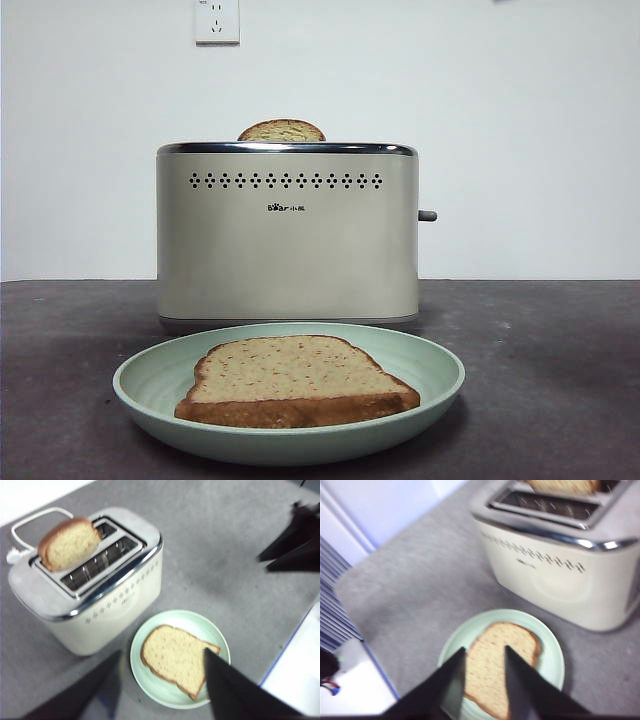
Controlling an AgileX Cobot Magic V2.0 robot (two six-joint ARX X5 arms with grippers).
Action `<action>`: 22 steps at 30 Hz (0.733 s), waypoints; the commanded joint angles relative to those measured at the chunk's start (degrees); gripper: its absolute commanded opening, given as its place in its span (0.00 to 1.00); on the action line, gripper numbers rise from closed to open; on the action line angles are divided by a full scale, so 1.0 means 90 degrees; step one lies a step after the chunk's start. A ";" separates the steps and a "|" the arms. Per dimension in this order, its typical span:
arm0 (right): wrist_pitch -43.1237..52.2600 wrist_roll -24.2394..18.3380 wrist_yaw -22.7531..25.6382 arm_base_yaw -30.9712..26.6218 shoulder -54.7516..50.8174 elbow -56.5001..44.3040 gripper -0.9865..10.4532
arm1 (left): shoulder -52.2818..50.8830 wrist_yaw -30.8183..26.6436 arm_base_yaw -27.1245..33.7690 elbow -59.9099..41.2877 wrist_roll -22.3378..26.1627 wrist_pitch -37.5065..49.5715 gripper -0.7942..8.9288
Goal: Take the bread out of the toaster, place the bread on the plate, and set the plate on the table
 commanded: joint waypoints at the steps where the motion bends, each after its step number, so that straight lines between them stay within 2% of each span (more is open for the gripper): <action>1: 0.0019 -0.0083 0.0039 0.0126 -0.0260 0.0080 0.09 | 0.0114 -0.0034 -0.0053 0.0160 0.0019 -0.0104 0.15; 3: 0.0000 -0.0078 0.0267 0.0143 -0.0418 0.0080 0.09 | 0.0155 -0.0036 -0.0053 0.0160 0.0015 -0.0202 0.08; 6: -0.0104 -0.0075 0.0636 0.0143 -0.0508 0.0080 0.09 | 0.0226 -0.0034 -0.0053 0.0160 0.0012 -0.0277 0.09; 22: -0.0102 -0.0078 0.0636 0.0143 -0.0612 0.0080 0.09 | 0.0483 -0.0027 -0.0053 0.0160 0.0010 -0.0056 0.09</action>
